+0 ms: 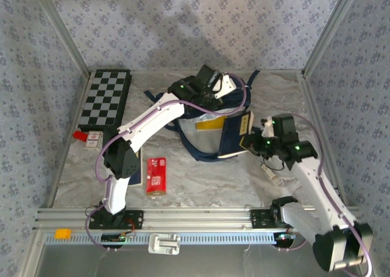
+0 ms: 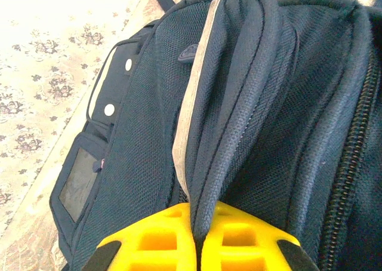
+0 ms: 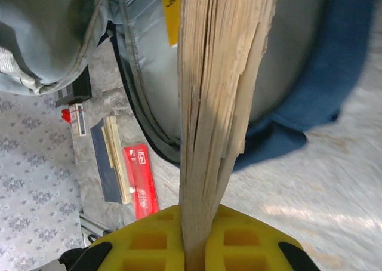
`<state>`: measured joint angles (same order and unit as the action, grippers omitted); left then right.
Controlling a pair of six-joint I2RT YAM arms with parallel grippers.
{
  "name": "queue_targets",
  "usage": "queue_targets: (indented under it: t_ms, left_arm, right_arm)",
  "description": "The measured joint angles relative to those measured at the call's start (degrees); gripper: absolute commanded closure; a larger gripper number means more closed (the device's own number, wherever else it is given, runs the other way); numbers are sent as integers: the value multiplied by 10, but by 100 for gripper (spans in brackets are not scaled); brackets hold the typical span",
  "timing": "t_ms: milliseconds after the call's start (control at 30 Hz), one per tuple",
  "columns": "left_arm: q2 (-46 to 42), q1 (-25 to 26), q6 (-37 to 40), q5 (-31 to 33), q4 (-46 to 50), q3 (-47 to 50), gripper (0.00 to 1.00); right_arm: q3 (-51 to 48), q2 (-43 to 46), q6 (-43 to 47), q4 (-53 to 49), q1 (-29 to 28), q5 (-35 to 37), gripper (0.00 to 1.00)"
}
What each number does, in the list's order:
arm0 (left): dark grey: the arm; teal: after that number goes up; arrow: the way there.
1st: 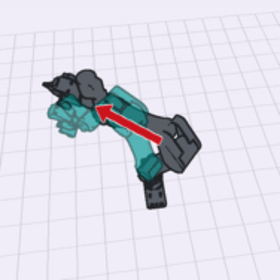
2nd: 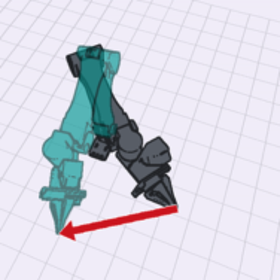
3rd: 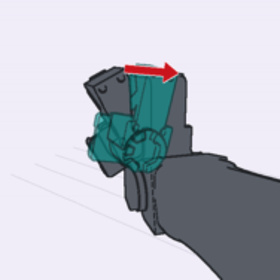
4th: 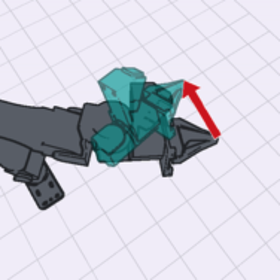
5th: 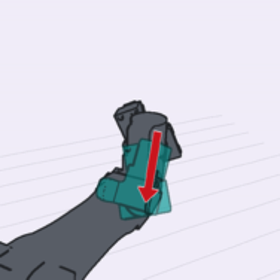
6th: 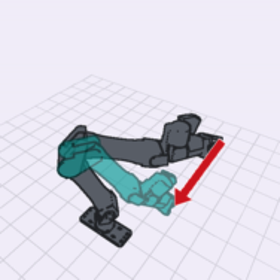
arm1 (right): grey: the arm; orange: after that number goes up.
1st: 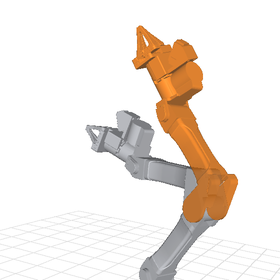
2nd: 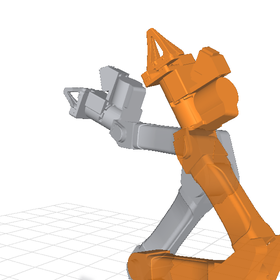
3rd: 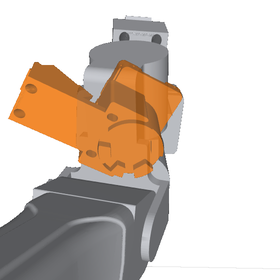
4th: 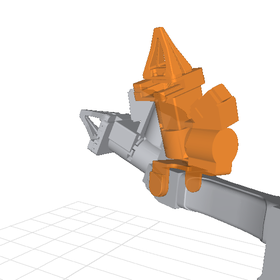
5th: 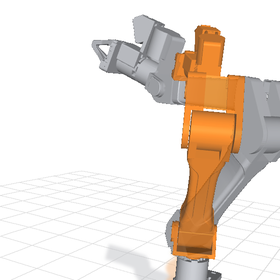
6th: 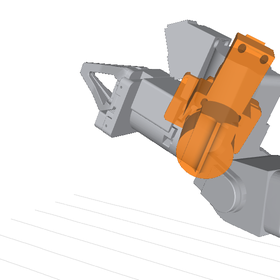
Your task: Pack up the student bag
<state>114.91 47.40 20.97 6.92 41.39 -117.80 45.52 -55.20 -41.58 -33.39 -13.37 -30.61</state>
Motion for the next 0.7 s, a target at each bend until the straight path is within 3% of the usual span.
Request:
queue_targets:
  t_ms: [200, 367, 467, 533, 700]
  left_arm:
    - [-1, -2, -16, -17, 4, 1, 100]
    - [-1, -4, -42, -24, -2, 1, 100]
    - [-3, -10, -55, -33, -9, 2, 100]
    - [-5, -14, -60, -37, -11, 2, 100]
    - [-13, -21, -68, -42, -23, 13, 100]
  right_arm:
    - [1, -124, -4, 160, -71, 56, 100]
    - [4, -251, 1, 278, -78, 93, 94]
    - [29, -322, 12, 315, -78, 108, 86]
    - [57, -362, 28, 334, -80, 121, 74]
    - [83, -392, 63, 350, -78, 148, 54]
